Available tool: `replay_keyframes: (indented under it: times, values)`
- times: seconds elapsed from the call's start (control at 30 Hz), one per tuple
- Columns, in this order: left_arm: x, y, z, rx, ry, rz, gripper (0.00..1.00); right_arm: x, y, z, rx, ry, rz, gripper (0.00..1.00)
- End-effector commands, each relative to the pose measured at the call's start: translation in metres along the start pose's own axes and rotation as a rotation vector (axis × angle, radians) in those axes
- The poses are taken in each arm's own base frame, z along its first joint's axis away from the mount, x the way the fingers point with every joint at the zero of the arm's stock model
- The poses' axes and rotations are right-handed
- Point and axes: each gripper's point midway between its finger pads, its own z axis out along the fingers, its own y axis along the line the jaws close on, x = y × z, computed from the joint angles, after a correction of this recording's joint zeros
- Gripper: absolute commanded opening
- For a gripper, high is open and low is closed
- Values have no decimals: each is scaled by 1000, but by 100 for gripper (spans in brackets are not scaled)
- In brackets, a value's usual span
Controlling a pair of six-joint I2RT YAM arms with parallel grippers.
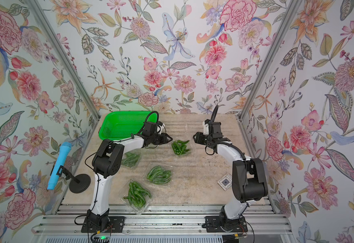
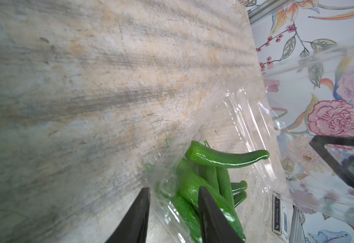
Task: Take small green peppers out of containers
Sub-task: Open the packing box at the center of the board.
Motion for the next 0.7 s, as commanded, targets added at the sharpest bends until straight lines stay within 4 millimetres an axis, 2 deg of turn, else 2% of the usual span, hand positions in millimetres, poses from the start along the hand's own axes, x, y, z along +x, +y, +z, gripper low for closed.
replay_keyframes:
  times: [0.0,0.13,0.23,0.4,0.5,0.67]
  values:
    - [-25,-13,-15,3,-47,51,41,-17,43,-42,-26,-120,-176,56]
    - [-34,-20,-24,9,-77,67,43,-16,67,-75,132,-172,-371,58]
    - [-41,-28,-28,25,-90,77,45,-15,71,-77,153,-144,-374,58]
    - [-52,-46,-37,61,-104,114,46,0,84,-47,83,-45,-401,57]
    - [-63,-57,-55,55,-132,156,49,10,96,-23,23,39,-423,56]
    - [-72,-57,-82,41,-156,178,51,8,92,30,15,131,-407,51]
